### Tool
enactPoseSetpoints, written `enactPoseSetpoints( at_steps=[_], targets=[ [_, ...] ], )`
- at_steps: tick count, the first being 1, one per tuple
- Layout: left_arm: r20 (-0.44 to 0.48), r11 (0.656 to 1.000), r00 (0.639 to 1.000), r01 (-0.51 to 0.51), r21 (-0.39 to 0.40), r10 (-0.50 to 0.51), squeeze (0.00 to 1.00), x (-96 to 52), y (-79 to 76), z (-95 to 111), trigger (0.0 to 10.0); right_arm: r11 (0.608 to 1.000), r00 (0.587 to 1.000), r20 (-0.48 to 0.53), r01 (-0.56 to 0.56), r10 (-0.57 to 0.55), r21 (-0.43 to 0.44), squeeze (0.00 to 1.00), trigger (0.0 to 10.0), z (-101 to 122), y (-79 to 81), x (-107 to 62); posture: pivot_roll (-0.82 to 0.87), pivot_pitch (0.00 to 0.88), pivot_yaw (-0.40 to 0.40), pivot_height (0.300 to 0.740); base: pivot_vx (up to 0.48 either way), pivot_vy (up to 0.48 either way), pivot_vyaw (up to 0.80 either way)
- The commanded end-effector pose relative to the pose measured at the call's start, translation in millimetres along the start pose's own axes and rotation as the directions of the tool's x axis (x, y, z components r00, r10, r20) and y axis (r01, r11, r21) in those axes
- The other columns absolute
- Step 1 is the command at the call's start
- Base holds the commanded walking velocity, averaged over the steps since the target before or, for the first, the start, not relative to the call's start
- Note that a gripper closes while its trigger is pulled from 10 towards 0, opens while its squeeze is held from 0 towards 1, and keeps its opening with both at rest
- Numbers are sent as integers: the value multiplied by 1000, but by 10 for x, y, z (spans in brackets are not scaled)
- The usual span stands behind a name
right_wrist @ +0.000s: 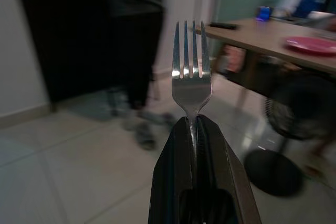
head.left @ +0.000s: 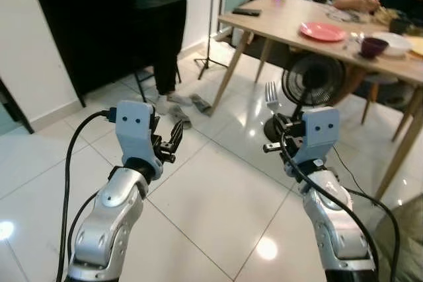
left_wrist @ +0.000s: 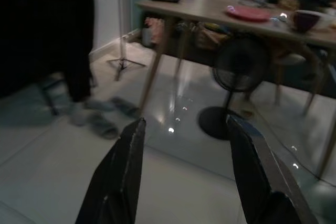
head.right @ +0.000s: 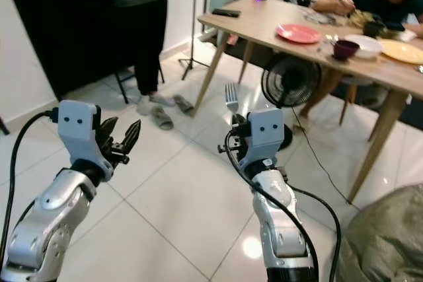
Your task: Setting the table
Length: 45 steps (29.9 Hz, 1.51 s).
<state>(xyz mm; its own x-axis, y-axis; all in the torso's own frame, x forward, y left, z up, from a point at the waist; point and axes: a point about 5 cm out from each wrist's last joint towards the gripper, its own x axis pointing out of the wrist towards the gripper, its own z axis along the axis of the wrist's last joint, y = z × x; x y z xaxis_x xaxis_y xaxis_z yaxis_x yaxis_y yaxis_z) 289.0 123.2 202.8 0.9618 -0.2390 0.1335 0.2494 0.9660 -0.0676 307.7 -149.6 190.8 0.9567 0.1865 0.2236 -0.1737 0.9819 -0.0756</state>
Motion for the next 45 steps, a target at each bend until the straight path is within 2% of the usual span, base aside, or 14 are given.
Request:
enactPoseSetpoints(
  at_steps=[1, 26, 33, 45],
  targets=[
    [-7, 1000, 1000, 2, 11, -2, 0, -3, -6, -14, 10000, 1000, 1000, 3, 5, -5, 11, 0, 10000, 6, -15, -7, -56, 0, 57, 740, 0, 0, -800],
    [-9, 1000, 1000, -14, 1, 14, 0, 6, -2, -13, 10000, 1000, 1000, 4, 15, -15, 7, 0, 10000, 8, -22, 10, -52, 0, 56, 740, 0, 0, -800],
    [12, 996, 997, -79, 49, 79, 20, 42, 43, -7, 10000, 1000, 1000, 29, -2, 2, 7, 0, 10000, 38, 8, 26, -51, 0, 57, 740, 274, 0, 0],
    [15, 996, 997, -76, 48, 76, 0, 47, 38, -2, 10000, 1000, 999, 38, -1, 0, 14, 0, 10000, 47, 13, 24, -48, 0, 61, 740, 480, 0, 0]
  ],
)
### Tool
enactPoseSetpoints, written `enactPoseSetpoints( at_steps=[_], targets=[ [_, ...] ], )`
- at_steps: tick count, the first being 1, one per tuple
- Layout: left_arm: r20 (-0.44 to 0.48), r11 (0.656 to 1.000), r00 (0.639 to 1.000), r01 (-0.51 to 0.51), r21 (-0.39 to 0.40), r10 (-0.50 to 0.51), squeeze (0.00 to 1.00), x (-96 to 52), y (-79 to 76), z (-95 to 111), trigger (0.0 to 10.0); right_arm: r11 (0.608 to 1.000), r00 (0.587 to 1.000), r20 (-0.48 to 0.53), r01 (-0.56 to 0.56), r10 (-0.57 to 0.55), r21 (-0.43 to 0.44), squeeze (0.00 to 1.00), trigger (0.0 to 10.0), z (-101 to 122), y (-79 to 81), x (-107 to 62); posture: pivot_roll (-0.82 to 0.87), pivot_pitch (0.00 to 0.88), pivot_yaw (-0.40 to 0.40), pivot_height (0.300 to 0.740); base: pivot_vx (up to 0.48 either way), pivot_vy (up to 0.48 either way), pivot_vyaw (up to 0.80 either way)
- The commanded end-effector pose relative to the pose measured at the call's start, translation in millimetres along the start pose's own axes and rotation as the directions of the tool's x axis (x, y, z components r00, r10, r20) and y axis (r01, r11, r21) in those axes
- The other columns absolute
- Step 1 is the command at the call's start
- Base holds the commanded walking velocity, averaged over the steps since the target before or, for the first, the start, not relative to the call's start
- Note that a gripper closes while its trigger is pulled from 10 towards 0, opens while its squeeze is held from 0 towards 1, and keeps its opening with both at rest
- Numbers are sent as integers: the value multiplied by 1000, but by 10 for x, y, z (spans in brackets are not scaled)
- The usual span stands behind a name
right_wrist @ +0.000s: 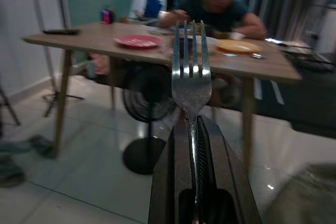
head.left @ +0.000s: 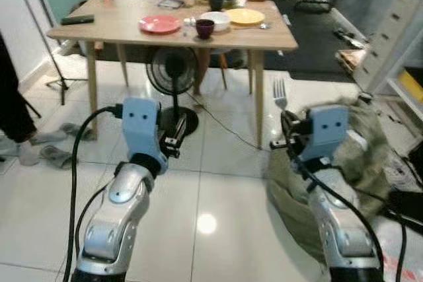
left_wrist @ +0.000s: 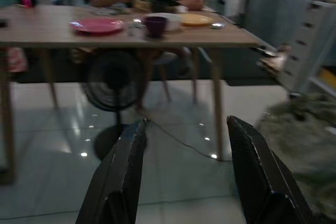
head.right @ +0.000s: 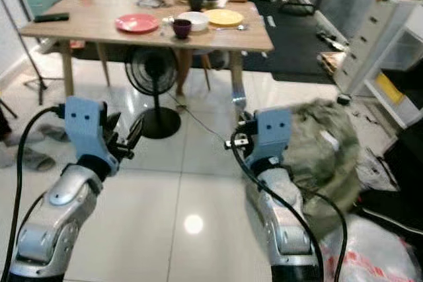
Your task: Setting the table
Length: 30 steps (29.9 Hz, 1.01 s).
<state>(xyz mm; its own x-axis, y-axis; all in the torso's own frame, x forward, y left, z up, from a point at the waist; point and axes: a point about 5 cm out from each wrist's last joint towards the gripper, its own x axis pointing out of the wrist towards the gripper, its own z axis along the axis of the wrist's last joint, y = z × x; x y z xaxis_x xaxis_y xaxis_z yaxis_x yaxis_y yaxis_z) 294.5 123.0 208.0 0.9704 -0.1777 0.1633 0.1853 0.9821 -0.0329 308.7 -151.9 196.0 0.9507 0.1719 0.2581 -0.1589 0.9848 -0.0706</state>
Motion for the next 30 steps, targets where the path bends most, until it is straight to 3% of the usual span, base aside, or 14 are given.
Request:
enactPoseSetpoints(
  at_steps=[1, 25, 30],
  targets=[
    [-19, 1000, 1000, -17, 7, 17, 4, -12, 29, -48, 10000, 1000, 1000, 4, -15, 15, 14, 0, 10000, -2, 40, 6, -47, 0, 61, 740, 480, 0, 0],
    [-13, 1000, 1000, -15, 14, 15, 0, 4, 15, -50, 10000, 1000, 1000, -5, -1, 1, 11, 0, 10000, -25, 23, 12, -46, 0, 65, 740, 480, 0, 0],
    [-14, 1000, 1000, -12, 14, 12, 0, 6, 10, -52, 10000, 1000, 1000, -6, 1, -1, 17, 0, 10000, -25, 16, 11, -47, 0, 65, 740, 480, 0, -700]
  ],
)
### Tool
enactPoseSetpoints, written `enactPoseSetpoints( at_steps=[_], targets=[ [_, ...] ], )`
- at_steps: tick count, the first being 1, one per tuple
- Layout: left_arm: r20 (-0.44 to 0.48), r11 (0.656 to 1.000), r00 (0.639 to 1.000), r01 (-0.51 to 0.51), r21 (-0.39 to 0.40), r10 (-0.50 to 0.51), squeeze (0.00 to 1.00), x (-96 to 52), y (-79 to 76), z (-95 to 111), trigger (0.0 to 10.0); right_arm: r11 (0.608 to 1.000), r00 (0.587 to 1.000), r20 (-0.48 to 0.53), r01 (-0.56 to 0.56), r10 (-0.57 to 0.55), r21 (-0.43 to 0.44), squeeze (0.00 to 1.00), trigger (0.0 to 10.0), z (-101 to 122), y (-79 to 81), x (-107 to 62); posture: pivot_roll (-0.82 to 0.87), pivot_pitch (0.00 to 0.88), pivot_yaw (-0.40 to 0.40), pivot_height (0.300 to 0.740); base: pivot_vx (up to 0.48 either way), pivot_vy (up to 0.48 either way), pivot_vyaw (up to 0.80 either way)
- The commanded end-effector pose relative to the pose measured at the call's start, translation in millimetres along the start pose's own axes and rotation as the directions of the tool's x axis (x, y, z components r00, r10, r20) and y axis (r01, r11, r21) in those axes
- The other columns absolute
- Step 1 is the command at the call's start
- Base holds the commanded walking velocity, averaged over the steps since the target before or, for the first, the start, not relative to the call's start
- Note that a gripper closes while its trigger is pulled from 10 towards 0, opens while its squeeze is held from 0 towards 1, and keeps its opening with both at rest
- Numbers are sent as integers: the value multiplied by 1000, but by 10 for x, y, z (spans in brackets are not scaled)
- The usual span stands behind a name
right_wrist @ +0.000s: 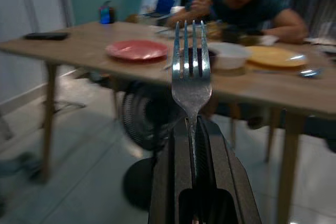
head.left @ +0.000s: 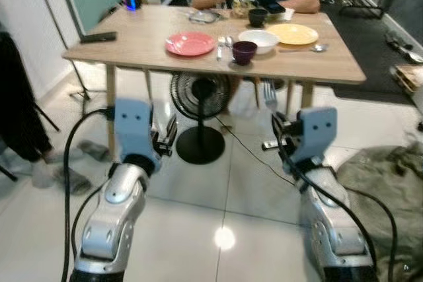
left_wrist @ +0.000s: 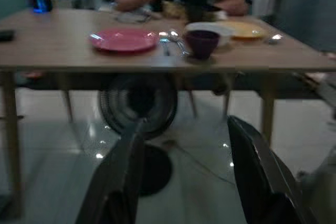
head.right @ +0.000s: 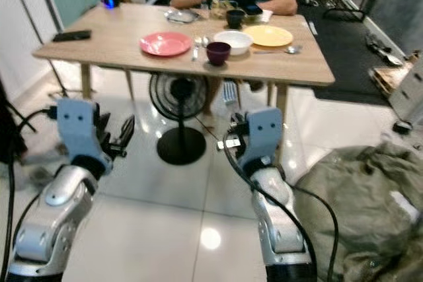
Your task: Setting the table
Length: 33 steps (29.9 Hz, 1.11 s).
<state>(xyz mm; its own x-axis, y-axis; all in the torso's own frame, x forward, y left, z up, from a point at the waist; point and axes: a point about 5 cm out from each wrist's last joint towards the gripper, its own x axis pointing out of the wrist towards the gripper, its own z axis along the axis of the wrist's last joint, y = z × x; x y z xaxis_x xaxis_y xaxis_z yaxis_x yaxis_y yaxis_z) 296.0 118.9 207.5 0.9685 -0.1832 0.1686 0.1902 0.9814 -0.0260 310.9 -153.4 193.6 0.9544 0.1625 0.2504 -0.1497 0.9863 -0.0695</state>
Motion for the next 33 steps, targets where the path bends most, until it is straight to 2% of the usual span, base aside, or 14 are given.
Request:
enactPoseSetpoints(
  at_steps=[1, 17, 33],
  targets=[
    [-19, 1000, 1000, -17, 7, 17, 0, -16, 45, -44, 10000, 1000, 1000, 3, -8, 7, 20, 0, 10000, 3, 31, -2, -46, 0, 64, 740, 480, 0, -800],
    [-16, 1000, 1000, -16, 4, 16, 0, -14, 37, -49, 10000, 1000, 1000, 5, -7, 7, 12, 0, 10000, 9, 16, 10, -47, 0, 61, 740, 480, 0, -800],
    [-18, 1000, 1000, -20, 6, 20, 0, -16, 44, -50, 10000, 999, 999, 21, -31, 31, 11, 0, 10000, 34, 58, 33, -43, 0, 63, 740, 480, 0, 0]
  ],
)
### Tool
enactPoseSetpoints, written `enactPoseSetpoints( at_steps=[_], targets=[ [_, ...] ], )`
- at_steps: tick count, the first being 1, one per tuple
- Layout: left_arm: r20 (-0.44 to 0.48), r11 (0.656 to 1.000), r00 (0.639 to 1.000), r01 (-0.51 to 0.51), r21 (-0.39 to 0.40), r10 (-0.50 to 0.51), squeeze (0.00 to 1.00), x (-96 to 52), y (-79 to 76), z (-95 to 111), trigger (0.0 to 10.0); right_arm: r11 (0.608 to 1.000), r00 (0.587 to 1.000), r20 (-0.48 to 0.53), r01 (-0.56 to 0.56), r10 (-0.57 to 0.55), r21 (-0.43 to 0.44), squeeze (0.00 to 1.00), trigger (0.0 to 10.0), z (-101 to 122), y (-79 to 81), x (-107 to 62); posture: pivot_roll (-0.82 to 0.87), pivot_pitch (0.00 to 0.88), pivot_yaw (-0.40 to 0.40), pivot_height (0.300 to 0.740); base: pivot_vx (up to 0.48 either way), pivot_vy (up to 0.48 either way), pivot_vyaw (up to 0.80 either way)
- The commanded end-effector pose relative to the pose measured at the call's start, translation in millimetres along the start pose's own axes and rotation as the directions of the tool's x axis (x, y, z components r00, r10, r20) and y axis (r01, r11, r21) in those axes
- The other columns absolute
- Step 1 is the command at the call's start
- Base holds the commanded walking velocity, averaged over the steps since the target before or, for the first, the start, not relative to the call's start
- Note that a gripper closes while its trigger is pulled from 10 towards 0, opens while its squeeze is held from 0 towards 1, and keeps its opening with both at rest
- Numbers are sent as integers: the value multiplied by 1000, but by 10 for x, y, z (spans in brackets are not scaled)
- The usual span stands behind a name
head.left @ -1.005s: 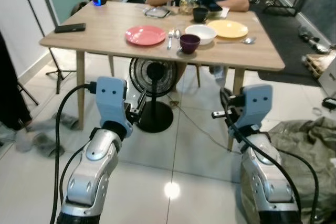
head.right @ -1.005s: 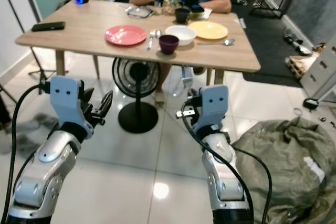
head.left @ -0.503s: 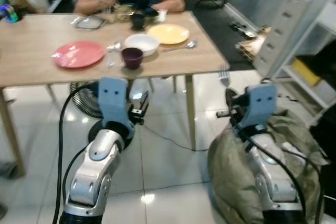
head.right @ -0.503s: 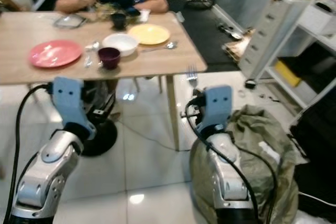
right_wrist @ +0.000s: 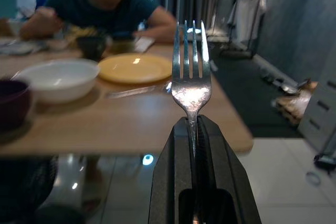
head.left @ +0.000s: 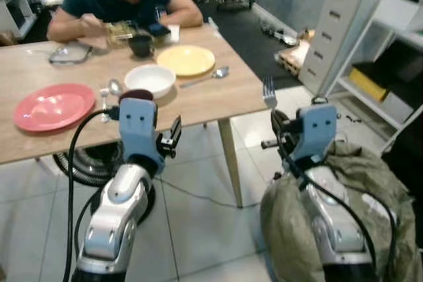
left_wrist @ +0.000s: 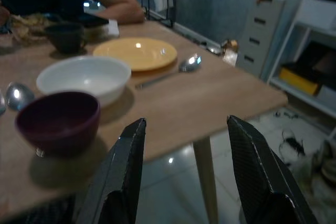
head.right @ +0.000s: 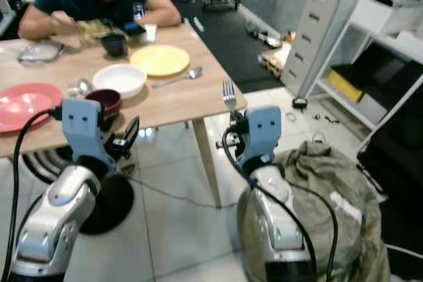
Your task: Setting the table
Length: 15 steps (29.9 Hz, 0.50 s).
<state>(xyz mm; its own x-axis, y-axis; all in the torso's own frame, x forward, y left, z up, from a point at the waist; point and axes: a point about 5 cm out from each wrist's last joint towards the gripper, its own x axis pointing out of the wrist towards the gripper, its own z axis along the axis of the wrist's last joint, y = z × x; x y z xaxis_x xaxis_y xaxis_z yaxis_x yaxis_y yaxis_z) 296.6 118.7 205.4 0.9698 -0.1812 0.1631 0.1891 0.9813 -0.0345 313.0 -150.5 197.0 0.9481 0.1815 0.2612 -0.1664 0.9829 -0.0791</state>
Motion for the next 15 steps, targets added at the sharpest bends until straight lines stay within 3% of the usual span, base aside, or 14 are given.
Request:
enactPoseSetpoints(
  at_steps=[1, 15],
  targets=[
    [-12, 1000, 1000, -17, 15, 17, 0, -18, 45, -27, 10000, 1000, 1000, 8, -12, 12, 16, 0, 10000, 6, 35, 1, -43, 0, 63, 740, 480, 0, 0],
    [-10, 1000, 1000, -17, 17, 17, 0, -10, 50, -21, 10000, 1000, 1000, 10, -15, 15, 17, 0, 10000, 2, 51, 10, -40, 0, 67, 740, 480, 0, 0]
  ],
)
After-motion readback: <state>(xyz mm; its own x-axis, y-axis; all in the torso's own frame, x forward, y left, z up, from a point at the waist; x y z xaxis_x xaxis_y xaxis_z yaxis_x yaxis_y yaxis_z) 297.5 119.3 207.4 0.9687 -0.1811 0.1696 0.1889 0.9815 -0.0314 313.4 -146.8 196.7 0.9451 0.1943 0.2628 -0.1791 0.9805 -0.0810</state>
